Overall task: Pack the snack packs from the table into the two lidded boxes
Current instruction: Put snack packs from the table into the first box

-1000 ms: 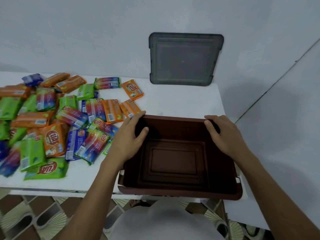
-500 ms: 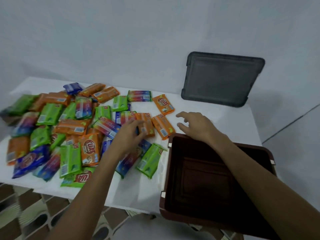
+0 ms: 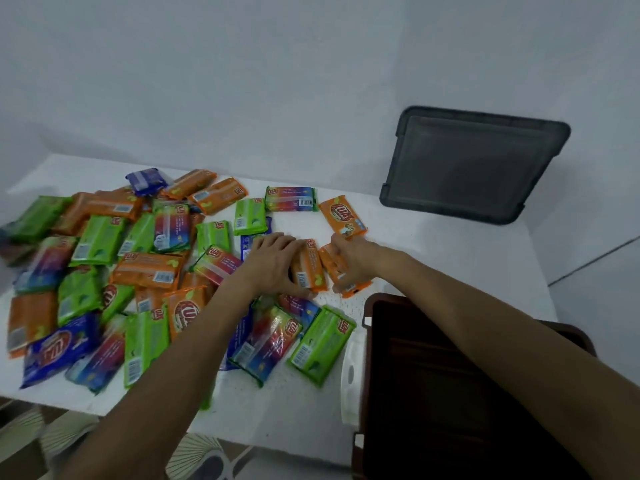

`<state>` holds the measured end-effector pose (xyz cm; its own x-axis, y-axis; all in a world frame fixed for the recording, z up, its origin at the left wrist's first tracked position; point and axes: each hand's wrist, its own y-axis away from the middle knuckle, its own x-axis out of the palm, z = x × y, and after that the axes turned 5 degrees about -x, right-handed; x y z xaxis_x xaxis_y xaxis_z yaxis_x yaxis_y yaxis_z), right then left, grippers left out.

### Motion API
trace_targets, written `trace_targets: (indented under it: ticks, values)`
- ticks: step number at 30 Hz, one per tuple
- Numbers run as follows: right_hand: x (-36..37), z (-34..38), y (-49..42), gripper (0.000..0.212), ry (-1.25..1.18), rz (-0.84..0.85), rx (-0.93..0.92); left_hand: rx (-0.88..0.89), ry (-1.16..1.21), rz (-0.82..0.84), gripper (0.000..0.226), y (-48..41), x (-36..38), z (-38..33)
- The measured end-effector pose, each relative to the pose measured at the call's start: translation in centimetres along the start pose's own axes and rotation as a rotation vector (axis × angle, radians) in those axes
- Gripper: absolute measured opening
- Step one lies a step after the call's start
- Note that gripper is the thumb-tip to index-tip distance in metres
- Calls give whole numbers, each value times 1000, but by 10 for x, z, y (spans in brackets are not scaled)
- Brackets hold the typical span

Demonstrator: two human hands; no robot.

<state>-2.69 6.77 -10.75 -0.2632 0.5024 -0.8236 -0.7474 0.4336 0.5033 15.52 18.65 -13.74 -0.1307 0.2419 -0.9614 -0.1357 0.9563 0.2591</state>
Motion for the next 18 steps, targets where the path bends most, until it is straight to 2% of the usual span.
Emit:
trace_targets:
  ticks: [4,9,13,15,18]
  values:
    - [-7,-4,1,74,14,35,28,-37,-9,-35,122,-3,1,-10]
    - [-24,-18,29,36,-264,-108,39,-1,129,-142,112,0,-2,-11]
    - [-29,-30,59,31,-429,-343,36,12,406,-242,101,10,-4,-13]
    - [-30,-35,80,23,-506,-463,30,-23,647,-268,84,18,-11,-18]
    - [-29,-41,115,21,-591,-549,1,-39,922,-381,57,33,-23,-33]
